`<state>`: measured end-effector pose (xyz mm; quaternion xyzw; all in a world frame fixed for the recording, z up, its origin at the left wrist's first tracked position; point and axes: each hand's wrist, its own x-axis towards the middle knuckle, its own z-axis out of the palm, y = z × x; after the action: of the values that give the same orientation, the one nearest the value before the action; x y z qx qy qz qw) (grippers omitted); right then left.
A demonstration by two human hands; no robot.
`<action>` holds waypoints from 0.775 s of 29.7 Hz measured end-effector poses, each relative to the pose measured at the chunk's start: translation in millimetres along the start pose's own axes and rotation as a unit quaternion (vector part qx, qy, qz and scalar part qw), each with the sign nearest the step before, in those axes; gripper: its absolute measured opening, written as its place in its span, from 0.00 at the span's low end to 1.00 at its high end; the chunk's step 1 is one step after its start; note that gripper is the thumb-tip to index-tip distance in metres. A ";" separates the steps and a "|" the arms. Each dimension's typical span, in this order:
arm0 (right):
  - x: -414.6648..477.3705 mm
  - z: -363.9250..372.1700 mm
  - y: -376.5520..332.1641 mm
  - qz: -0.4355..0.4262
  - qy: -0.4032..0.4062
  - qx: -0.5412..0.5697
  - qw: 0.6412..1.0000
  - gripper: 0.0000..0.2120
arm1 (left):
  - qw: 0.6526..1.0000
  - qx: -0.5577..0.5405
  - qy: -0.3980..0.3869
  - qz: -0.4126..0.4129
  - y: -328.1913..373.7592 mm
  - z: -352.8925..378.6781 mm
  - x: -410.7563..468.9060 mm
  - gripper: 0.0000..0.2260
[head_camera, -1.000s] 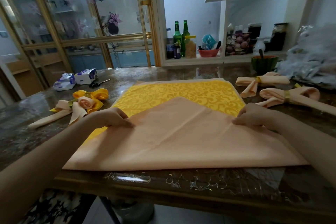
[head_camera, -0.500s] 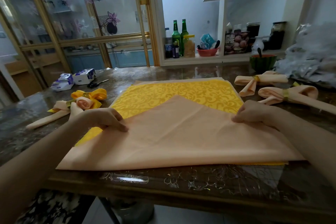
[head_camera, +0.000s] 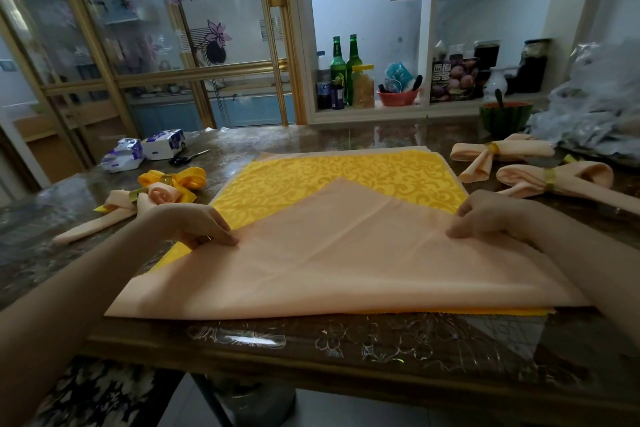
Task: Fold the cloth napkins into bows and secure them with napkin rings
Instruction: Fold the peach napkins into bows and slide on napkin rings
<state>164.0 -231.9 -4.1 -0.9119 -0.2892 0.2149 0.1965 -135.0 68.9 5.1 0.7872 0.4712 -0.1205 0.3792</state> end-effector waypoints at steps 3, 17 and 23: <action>1.6 0.2 0.1 0.004 -0.008 -0.003 1.000 0.21 | 1.000 -0.001 -0.004 0.001 -0.1 0.0 -0.7 0.07; -0.1 26.5 -15.1 -0.106 0.192 -0.370 0.903 0.20 | 0.893 0.272 0.298 0.199 62.1 89.3 -25.2 0.21; -35.2 64.9 -28.8 -0.245 0.049 -0.143 0.958 0.26 | 0.900 0.325 0.132 0.259 77.4 156.4 -32.3 0.29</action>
<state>92.4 -216.5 -34.3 -0.8409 -0.5217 0.0717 0.1248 -61.3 -83.9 -46.7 0.9695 0.2314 -0.0598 0.0546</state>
